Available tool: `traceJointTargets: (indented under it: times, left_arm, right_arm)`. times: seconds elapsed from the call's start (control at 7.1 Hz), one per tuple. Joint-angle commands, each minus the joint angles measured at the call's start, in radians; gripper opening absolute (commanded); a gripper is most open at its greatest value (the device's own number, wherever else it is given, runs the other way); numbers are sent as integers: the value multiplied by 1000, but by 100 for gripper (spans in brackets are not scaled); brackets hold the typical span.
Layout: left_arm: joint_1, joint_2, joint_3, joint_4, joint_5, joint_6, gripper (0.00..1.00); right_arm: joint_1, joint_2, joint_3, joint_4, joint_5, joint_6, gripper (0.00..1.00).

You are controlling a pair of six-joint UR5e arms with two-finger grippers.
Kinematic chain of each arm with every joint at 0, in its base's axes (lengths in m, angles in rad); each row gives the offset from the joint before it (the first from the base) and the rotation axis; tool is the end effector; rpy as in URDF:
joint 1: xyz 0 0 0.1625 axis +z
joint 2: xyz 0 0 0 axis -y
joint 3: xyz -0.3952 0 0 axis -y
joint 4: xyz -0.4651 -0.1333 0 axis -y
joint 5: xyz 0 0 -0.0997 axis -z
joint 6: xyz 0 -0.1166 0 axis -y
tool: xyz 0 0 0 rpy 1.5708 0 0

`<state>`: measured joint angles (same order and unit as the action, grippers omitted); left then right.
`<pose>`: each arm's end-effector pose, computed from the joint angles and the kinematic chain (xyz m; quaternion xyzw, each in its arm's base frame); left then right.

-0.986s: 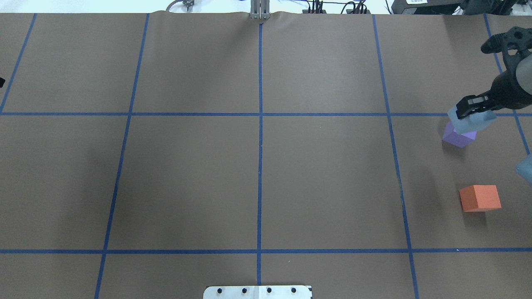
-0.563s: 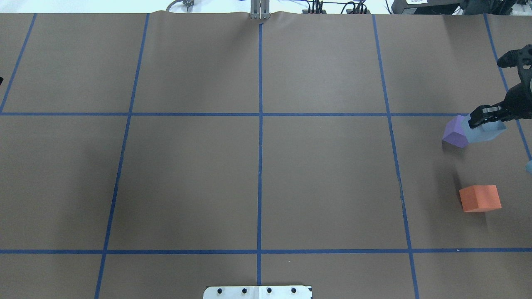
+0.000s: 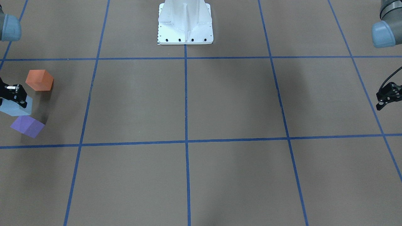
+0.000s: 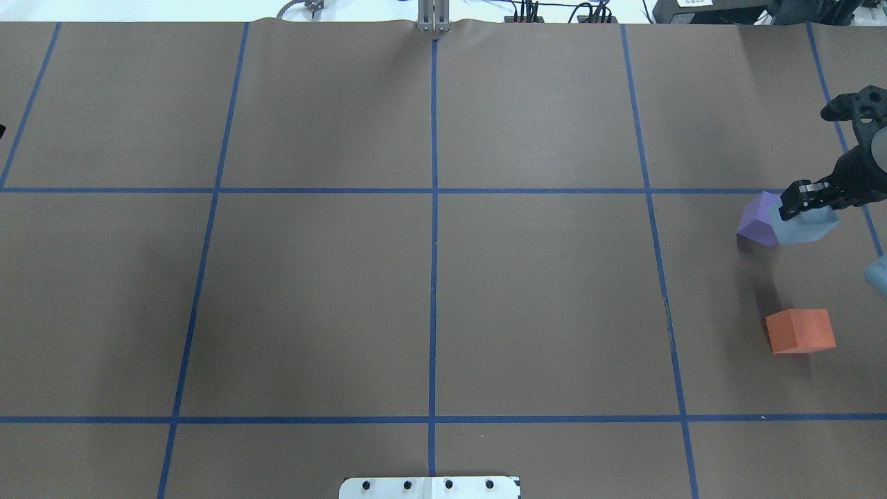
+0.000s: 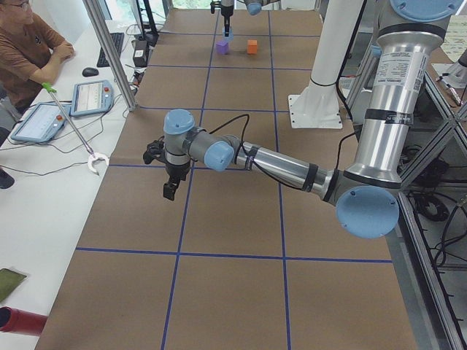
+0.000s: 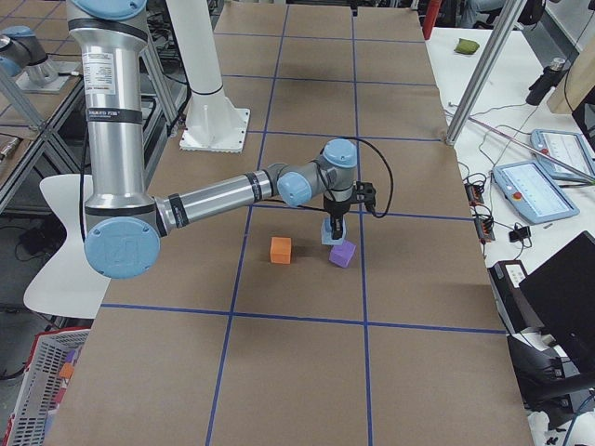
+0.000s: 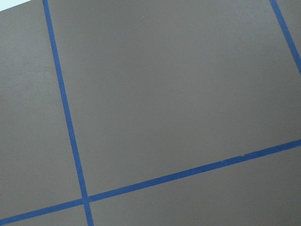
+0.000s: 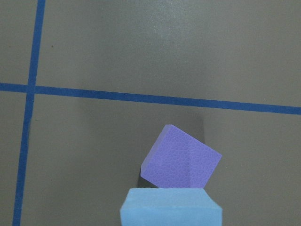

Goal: Place blue block between orange and purple blocks
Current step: 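Lower the light blue cube between the purple and orange cubes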

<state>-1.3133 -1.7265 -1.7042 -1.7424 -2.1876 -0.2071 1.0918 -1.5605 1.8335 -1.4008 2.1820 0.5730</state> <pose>0.0990 -0.6344 0.4612 0.1437 0.3377 0.0927 0.9256 -0.2098 -0.5479 0.4758 0.0338 -0.3590 -0.0223 0.9324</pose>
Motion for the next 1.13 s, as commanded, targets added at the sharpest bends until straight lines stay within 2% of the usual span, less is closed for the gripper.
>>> traceJointTargets:
  times: [0.0,0.42,0.99]
  left_arm:
    - [0,-5,0,1,0,0,100]
    - [0,-5,-2,1,0,0,100]
    - [0,-7,-3,1,0,0,100]
  right_arm:
    - [-27,-22,0,-3,16,2,0]
    - [-67,-41,-8,-1,13,4,0]
    - [-101,-30,-77,3,5,2,0]
